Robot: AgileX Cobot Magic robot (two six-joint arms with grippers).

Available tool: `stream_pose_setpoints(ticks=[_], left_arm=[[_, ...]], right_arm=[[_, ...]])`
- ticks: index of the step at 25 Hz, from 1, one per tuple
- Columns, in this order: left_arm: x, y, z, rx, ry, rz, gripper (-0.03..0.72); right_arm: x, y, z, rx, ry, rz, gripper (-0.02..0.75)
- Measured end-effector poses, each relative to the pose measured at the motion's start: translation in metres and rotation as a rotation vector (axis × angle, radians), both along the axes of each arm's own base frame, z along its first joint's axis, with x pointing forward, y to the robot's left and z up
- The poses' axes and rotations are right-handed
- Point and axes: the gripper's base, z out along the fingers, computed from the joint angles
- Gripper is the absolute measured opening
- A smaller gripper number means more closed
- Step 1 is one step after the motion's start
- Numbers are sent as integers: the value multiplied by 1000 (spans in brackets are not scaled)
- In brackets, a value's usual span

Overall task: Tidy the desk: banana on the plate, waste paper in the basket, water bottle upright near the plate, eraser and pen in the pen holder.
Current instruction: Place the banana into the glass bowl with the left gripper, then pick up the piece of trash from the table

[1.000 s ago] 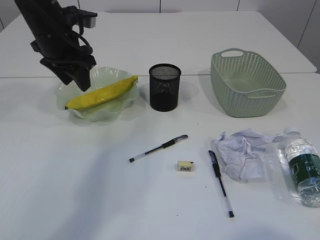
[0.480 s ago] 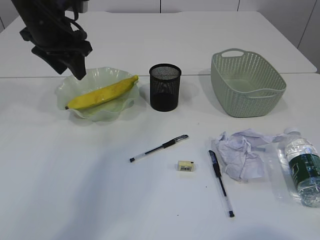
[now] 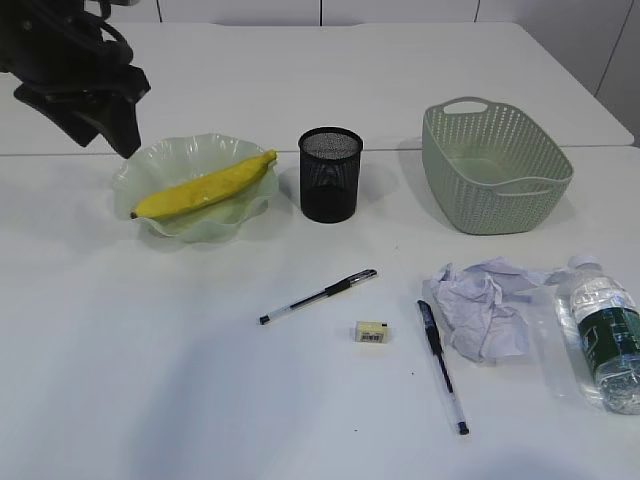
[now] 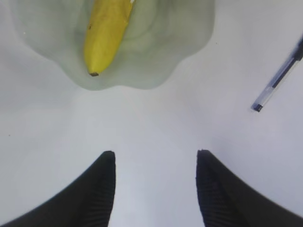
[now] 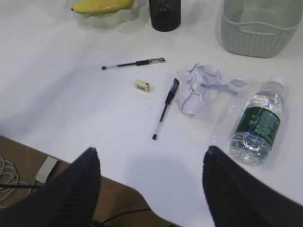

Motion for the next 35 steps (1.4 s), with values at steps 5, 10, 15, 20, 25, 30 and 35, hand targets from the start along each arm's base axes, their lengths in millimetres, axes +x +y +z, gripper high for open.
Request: stream_pose_setpoints(ticks=[5,10,15,20,25,30,35], left_arm=[[-29,8,14,-5,0,17,390],[-66,18,19,-5,13,27,390],[-102,28,20,-22,-40,38,390],[-137,38,25,-45,-119,42,390],[-172,47,32,-84,-209,48,390],[-201,54,29,-117,-258,52,390],[-222,60,20,-129,-276,54,390]], right_arm=[[1,0,1,4,-12,-3,501],[3,0,3,15,-42,-11,501],[13,2,3,7,-5,-13,501],[28,4,1,-4,47,-16,501],[43,7,0,-5,73,-23,501],[56,9,-1,-31,76,-5,501],[71,12,-3,-49,86,14,501]])
